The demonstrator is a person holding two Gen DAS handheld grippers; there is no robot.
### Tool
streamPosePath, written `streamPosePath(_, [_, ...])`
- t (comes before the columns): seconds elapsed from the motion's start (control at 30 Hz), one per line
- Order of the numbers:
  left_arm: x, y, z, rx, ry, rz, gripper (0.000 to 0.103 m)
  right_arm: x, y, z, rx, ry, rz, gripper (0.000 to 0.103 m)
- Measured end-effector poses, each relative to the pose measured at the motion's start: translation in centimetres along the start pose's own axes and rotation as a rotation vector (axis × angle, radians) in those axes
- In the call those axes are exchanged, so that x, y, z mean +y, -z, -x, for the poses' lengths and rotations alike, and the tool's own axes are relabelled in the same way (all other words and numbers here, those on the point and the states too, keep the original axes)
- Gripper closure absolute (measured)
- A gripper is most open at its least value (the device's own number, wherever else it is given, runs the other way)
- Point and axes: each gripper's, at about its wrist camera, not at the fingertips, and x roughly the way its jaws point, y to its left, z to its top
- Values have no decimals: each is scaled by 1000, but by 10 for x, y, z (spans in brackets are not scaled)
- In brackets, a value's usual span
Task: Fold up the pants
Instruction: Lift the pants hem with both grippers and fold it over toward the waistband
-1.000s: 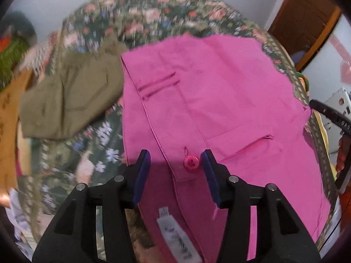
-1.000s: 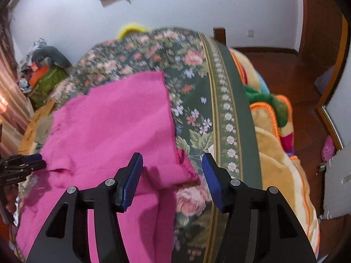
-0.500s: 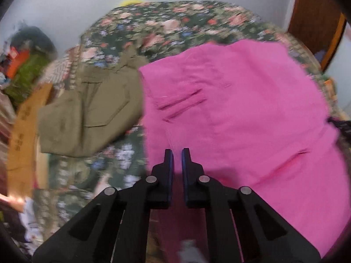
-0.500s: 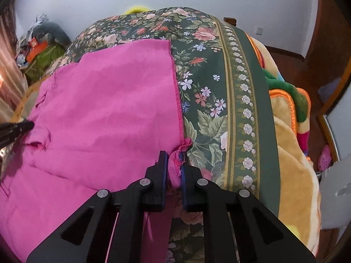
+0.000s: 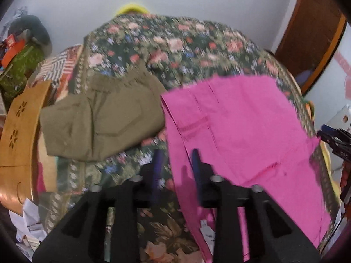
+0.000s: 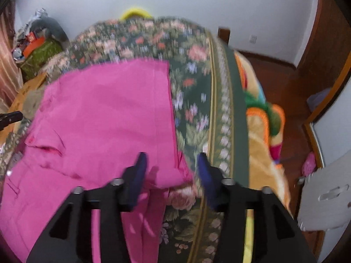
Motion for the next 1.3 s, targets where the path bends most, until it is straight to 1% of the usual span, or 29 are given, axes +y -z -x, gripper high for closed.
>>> streamPosePath(0.03, [3,-5,3,-21,-7,6,56,1,-5,6,-28,-4,6,45])
streamPosePath(0.07, [7,-10,5,-40,-12,11,52,2,-9,9,-43,-9,9,39])
streamPosePath(0.1, [8,-14,4,-46,-10,13,52,2,-17,13,-67,-21,7,33])
streamPosePath(0.17, [11,-26,-4,-44,-2,17,52,3,-27,14,-94,-25,1,29])
streamPosePath(0.23, [12,-33,-14,-38,1,17,52,5,-41,9,-113,-37,2,29])
streamPosePath(0.3, [12,-40,-26,-25,3,8,52,8,-51,0,-113,-36,14,28])
streamPosePath(0.4, [9,-49,-52,21,20,-32,52,10,-71,-26,-105,-31,42,29])
streamPosePath(0.47, [7,-51,-65,39,17,-47,52,8,-78,-40,-98,-37,47,29])
streamPosePath(0.5, [7,-53,-72,49,30,-52,52,6,-83,-50,-90,-41,43,29])
streamPosePath(0.6, [7,-54,-87,62,62,-68,52,2,-94,-70,-79,-64,31,29])
streamPosePath(0.73, [6,-55,-99,79,110,-87,52,2,-108,-101,-40,-90,37,29])
streamPosePath(0.8, [4,-58,-102,79,116,-98,52,3,-113,-120,-3,-91,27,29])
streamPosePath(0.83, [4,-58,-103,74,121,-96,52,3,-114,-128,4,-103,9,29])
streamPosePath(0.87, [4,-59,-103,69,123,-90,53,2,-115,-129,-11,-113,-6,29])
streamPosePath(0.9, [4,-60,-104,69,127,-88,54,1,-115,-129,-28,-125,-19,34])
streamPosePath(0.93, [3,-60,-103,62,137,-88,60,1,-114,-130,-37,-141,-21,39])
streamPosePath(0.97, [2,-60,-102,57,140,-84,66,1,-114,-130,-41,-158,-23,52])
streamPosePath(1.0, [2,-61,-101,48,139,-79,69,1,-113,-129,-49,-184,-28,71])
streamPosePath(1.03, [0,-61,-99,35,127,-73,75,2,-113,-127,-56,-188,-27,81])
streamPosePath(1.07, [-2,-62,-97,24,114,-72,85,4,-113,-127,-59,-175,-20,96])
streamPosePath(1.17, [-4,-65,-90,8,80,-69,93,11,-114,-122,-54,-134,9,99])
streamPosePath(1.27, [-3,-70,-79,-13,44,-75,94,11,-118,-112,-79,-102,21,100])
streamPosePath(1.3, [-3,-72,-76,-20,39,-74,94,11,-119,-104,-102,-93,23,100])
